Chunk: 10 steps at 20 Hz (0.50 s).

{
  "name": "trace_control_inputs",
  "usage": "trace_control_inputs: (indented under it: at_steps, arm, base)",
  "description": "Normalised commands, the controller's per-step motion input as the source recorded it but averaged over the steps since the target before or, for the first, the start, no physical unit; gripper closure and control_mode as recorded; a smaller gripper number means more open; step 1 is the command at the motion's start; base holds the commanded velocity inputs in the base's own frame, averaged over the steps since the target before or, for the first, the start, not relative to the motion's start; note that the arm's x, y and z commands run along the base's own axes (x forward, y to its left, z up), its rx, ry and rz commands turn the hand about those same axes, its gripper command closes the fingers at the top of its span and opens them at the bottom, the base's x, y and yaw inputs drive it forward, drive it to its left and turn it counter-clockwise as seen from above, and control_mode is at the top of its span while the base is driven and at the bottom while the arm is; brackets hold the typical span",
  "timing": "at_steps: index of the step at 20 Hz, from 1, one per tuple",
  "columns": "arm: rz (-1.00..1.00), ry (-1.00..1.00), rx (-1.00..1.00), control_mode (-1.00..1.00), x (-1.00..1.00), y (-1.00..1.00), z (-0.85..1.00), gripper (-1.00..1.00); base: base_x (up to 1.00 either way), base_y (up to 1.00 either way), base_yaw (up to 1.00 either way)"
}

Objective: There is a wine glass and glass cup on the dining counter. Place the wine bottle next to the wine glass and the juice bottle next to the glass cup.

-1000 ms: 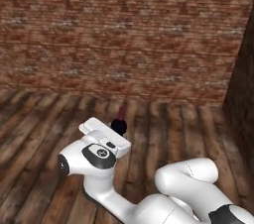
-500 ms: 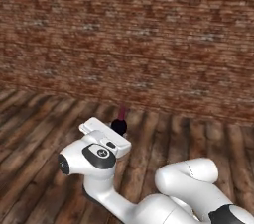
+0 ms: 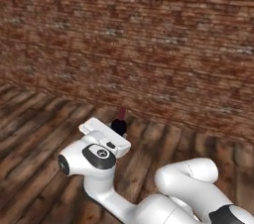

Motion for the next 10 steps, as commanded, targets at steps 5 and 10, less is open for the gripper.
trace_control_inputs:
  at_steps: [5,10]
  arm:
    - [0.0,0.0,0.0,1.0,0.0,0.0,0.0,1.0]
    - [0.0,0.0,0.0,1.0,0.0,0.0,0.0,1.0]
  base:
    - [0.91,0.0,0.26]
    - [0.92,0.0,0.26]
